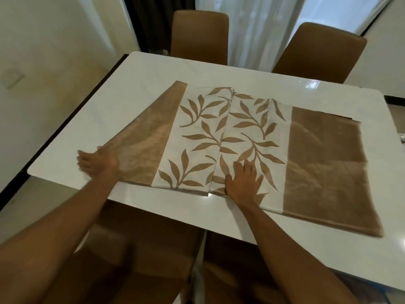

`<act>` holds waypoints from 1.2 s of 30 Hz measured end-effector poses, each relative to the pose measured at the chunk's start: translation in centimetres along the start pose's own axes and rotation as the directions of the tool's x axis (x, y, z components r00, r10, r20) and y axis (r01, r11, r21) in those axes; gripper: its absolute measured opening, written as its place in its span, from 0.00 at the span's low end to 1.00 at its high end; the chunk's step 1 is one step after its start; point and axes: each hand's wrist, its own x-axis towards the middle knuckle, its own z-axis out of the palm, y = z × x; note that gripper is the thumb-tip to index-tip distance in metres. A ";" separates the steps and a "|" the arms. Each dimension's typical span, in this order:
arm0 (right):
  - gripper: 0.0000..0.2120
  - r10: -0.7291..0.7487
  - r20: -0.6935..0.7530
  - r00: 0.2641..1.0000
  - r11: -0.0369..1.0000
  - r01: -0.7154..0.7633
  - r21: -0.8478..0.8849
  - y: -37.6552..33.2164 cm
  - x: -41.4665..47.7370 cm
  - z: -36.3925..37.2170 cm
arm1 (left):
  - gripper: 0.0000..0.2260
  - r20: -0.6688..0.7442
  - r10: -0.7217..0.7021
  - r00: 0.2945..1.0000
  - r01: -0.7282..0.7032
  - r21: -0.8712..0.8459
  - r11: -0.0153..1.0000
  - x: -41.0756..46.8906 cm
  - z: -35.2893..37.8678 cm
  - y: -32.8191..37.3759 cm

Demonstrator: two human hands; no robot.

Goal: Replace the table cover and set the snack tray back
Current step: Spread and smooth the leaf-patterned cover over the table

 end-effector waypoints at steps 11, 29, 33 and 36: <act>0.31 -0.067 0.040 0.997 0.994 0.063 0.093 -3.9 -0.3 3.8 | 0.34 0.843 0.437 0.312 -0.927 0.170 0.334 -5.8 8.3 -2.0; 0.40 -0.179 0.214 0.960 0.984 0.177 0.030 -4.4 0.4 1.8 | 0.41 0.779 0.169 0.603 -0.757 0.493 0.429 4.0 -0.3 -5.1; 0.37 -0.222 0.261 0.939 0.975 0.216 0.052 -5.2 -1.0 2.1 | 0.43 0.696 0.212 0.686 -0.713 0.583 0.390 3.4 -0.4 -5.9; 0.37 -0.275 0.252 0.928 0.961 0.272 0.050 -4.7 -3.5 2.3 | 0.35 0.651 0.434 0.623 -0.782 0.522 0.341 0.3 -0.6 -5.1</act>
